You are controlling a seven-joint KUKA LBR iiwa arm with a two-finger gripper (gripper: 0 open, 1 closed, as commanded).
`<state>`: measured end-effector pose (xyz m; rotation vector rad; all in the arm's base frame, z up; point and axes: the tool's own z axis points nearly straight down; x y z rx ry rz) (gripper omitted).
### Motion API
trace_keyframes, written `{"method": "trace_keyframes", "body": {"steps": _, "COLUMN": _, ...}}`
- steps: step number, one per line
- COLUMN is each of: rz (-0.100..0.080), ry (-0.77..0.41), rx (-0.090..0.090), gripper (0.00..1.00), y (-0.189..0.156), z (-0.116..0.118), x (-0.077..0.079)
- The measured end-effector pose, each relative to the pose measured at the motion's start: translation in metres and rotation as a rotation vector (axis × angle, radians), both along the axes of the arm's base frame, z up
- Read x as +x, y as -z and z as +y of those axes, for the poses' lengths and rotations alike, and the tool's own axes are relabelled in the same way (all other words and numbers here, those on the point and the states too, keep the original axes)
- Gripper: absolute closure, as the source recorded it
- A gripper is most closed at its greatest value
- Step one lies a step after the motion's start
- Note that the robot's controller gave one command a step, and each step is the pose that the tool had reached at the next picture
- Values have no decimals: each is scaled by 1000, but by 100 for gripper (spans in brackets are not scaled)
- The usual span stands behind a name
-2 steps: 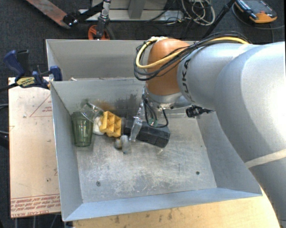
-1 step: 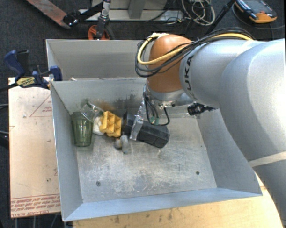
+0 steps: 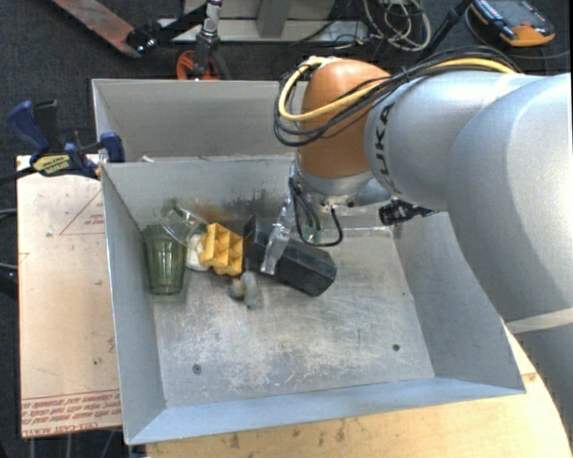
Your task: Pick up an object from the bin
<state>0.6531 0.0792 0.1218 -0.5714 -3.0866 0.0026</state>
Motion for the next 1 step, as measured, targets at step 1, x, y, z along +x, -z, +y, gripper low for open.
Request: {"method": "trace_keyframes", "body": {"steps": 1, "rz": -4, "ry": 0, "rx": 1, "gripper": 100, "y": -9, "z": 0, "x": 1}}
